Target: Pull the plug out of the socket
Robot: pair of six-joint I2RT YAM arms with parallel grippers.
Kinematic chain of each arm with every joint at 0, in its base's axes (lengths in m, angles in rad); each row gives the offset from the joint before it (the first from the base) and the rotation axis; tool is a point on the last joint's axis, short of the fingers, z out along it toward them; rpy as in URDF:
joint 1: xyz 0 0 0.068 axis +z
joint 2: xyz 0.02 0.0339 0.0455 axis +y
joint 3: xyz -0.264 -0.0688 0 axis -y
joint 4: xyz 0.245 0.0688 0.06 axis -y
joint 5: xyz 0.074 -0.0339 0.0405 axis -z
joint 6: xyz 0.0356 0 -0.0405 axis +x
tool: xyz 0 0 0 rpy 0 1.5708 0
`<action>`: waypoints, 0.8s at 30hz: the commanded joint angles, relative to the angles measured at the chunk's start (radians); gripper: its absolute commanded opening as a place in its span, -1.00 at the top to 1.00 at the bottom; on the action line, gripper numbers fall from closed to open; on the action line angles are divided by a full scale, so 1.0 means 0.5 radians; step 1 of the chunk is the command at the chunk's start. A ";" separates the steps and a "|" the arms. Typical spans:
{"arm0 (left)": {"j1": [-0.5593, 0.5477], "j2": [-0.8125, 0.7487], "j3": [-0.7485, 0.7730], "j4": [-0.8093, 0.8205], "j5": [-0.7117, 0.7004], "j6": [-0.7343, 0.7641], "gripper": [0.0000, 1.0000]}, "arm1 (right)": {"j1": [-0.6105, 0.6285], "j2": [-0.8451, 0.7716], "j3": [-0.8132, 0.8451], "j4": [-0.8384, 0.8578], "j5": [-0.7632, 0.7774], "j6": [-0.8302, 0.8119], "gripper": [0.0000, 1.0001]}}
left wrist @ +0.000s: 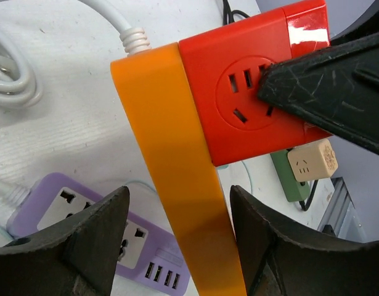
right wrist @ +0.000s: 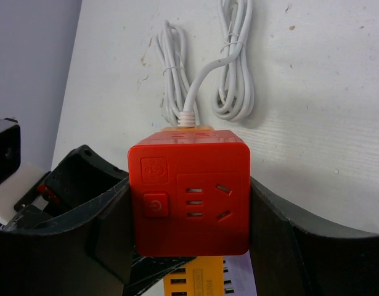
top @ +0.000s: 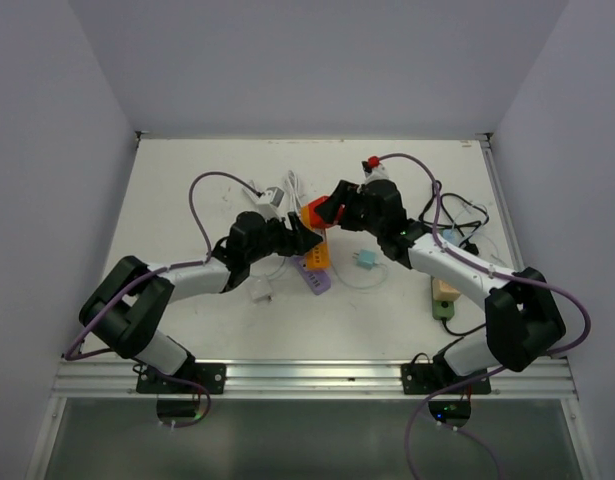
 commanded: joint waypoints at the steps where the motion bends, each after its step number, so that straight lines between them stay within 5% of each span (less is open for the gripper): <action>1: 0.005 -0.036 -0.053 0.194 0.042 -0.059 -0.39 | 0.030 -0.095 0.076 0.299 0.118 0.111 1.00; 17: 0.005 -0.081 -0.145 0.296 0.082 -0.038 0.89 | 0.046 -0.071 -0.009 0.413 0.085 0.304 1.00; 24: 0.038 -0.164 -0.268 0.403 0.082 -0.139 1.00 | -0.108 0.042 -0.184 0.789 -0.228 0.681 1.00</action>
